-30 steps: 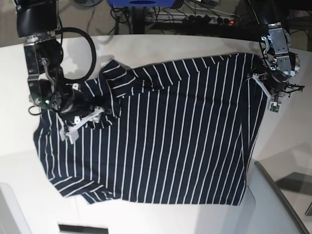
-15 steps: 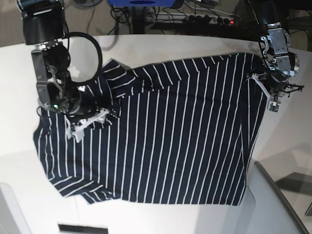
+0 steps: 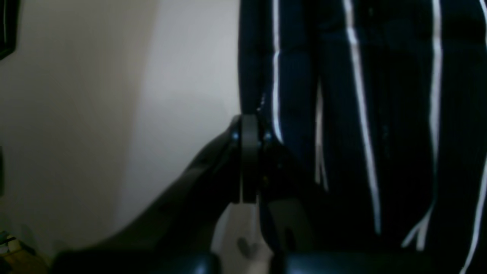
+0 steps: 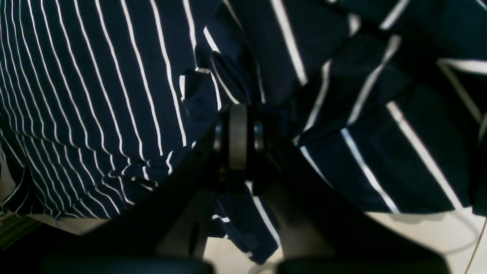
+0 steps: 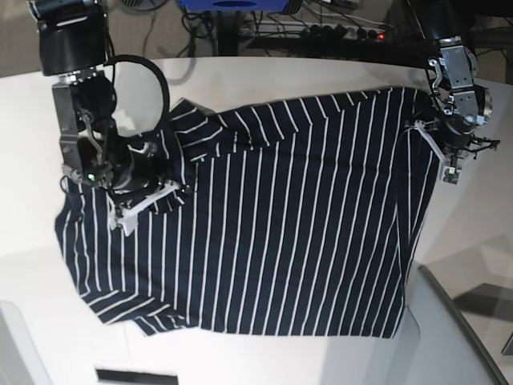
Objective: Layout the t-shirt on the table in an organized manner, then fold the t-shirt properly
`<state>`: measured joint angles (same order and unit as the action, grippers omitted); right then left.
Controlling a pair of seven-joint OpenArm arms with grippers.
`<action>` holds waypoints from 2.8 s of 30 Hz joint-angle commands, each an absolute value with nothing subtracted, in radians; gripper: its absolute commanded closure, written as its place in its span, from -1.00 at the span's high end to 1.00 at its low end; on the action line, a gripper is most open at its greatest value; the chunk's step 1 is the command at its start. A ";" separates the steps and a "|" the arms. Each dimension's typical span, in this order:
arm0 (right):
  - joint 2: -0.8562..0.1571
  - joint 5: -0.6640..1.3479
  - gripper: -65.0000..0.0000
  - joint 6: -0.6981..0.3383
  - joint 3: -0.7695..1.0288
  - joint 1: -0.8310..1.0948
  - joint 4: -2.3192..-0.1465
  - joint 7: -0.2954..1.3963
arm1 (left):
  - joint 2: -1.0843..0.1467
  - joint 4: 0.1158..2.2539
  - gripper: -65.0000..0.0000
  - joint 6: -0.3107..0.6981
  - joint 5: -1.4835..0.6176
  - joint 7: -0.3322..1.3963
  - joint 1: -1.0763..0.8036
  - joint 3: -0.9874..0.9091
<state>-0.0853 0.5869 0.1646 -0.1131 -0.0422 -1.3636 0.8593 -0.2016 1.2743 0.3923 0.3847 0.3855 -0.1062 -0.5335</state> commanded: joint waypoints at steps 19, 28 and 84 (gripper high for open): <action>-0.084 0.599 -0.99 0.159 0.306 0.426 -1.896 1.049 | -0.213 1.297 -1.00 0.383 0.381 0.374 -0.099 -0.529; 0.021 0.596 -0.98 0.159 0.400 0.510 -1.896 1.047 | -0.191 1.299 -1.00 0.383 0.381 0.374 -0.091 -0.527; -0.314 0.461 -1.00 0.019 0.004 -0.286 -0.693 0.335 | -0.088 0.644 -1.00 0.282 0.381 0.183 0.374 -0.278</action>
